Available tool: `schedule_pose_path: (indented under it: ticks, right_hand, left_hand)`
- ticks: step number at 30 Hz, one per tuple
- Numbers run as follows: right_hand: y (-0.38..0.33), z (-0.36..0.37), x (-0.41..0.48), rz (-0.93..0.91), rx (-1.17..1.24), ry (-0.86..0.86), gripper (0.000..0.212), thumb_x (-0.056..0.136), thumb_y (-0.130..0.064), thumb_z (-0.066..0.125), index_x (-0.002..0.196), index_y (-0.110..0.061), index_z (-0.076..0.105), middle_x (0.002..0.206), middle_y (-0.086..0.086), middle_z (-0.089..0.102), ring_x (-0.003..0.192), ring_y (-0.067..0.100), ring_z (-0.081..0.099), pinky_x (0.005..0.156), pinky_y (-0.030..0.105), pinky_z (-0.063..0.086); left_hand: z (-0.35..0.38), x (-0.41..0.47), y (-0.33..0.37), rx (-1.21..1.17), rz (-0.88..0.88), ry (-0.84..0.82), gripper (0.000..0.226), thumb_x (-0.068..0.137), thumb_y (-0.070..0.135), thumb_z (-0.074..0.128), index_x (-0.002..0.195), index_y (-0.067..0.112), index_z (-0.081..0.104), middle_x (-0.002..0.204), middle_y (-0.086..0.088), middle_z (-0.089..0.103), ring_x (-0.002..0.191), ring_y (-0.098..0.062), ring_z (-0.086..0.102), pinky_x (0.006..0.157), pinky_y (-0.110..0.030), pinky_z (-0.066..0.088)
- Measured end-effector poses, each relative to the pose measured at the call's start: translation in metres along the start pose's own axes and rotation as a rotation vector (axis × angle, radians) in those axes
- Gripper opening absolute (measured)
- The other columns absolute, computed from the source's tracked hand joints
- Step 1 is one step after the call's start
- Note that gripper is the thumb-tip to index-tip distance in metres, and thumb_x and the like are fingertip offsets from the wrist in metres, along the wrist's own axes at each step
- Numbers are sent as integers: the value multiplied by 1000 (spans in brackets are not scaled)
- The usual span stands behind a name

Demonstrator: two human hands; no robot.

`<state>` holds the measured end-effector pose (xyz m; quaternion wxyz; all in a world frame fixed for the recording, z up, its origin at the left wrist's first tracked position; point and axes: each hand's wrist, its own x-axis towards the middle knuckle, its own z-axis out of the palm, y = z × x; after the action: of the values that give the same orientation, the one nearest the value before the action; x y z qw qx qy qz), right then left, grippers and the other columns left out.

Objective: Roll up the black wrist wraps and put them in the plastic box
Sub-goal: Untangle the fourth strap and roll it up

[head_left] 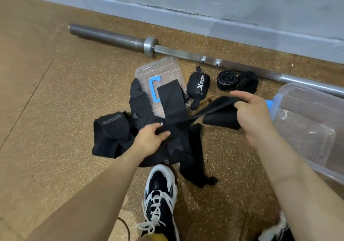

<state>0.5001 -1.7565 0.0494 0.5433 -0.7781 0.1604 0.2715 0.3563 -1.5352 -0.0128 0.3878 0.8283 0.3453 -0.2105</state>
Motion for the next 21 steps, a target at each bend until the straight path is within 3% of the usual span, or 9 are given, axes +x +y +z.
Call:
schedule_pose_path:
  ticks: [2, 5, 8, 10, 13, 16, 17, 19, 21]
  right_hand:
    - [-7, -9, -8, -24, -43, -33, 34, 95, -1, 47, 104, -24, 71, 116, 7, 64, 112, 26, 57, 97, 37, 48]
    - [-13, -26, -21, 11, -241, -231, 30, 91, -3, 54, 85, -24, 74, 104, 16, 70, 106, 36, 61, 84, 37, 47]
    - [-17, -36, -37, 72, -709, -556, 32, 93, -12, 60, 121, -25, 66, 122, 5, 64, 107, 27, 59, 86, 34, 44]
    - [-19, -33, -45, -33, -810, -561, 63, 90, -20, 68, 147, -25, 42, 148, 1, 46, 127, 22, 50, 98, 31, 40]
    - [-28, -11, -59, -407, -544, -453, 99, 81, -23, 78, 157, -33, 16, 163, -10, 19, 149, 12, 19, 116, 30, 23]
    - [-21, 23, -63, -610, -644, -511, 121, 69, -38, 85, 154, -45, -1, 164, -10, 5, 152, 14, 6, 118, 53, 21]
    - [-15, 34, -61, -628, -702, -510, 118, 69, -41, 83, 152, -48, -1, 164, -7, 8, 151, 18, 11, 115, 58, 25]
    - [5, 50, -56, -609, -584, -401, 87, 82, -36, 72, 151, -40, 19, 151, 6, 39, 136, 26, 41, 105, 52, 40]
    - [17, 57, -48, -290, -166, -215, 40, 96, -20, 60, 133, -14, 49, 129, 15, 60, 112, 31, 60, 94, 46, 50]
  left_hand:
    - [-22, -4, 6, -237, -69, 174, 29, 86, 36, 75, 82, 8, 70, 73, -5, 73, 68, -23, 69, 67, -35, 56]
    - [-57, -7, 26, -633, -146, 113, 14, 86, 26, 76, 82, 14, 69, 65, 3, 68, 61, -15, 62, 50, -22, 52]
    - [-87, -18, 51, -588, -98, -190, 7, 89, 14, 71, 91, 21, 70, 78, 7, 74, 74, -7, 69, 59, -20, 56]
    - [-96, -25, 67, -455, -33, -364, 17, 89, 2, 67, 95, 18, 71, 84, 5, 75, 79, -7, 71, 63, -20, 57]
    - [-92, -35, 87, -252, 91, -523, 15, 87, -5, 67, 100, 1, 70, 86, -10, 70, 81, -23, 66, 75, -26, 56]
    - [-80, -43, 95, -347, 185, -579, 13, 80, 3, 74, 92, -2, 70, 85, -17, 63, 78, -27, 58, 76, -31, 51]
    - [-79, -46, 97, -434, 199, -554, 10, 79, 12, 74, 87, 6, 73, 83, -14, 67, 74, -21, 62, 73, -28, 54]
    - [-78, -48, 98, -618, 170, -503, 21, 80, 34, 65, 86, 16, 76, 87, -9, 74, 71, -14, 67, 73, -25, 57]
    - [-76, -40, 91, -755, 117, -376, 38, 83, 49, 58, 97, 17, 73, 96, -6, 75, 80, -12, 69, 79, -26, 57]
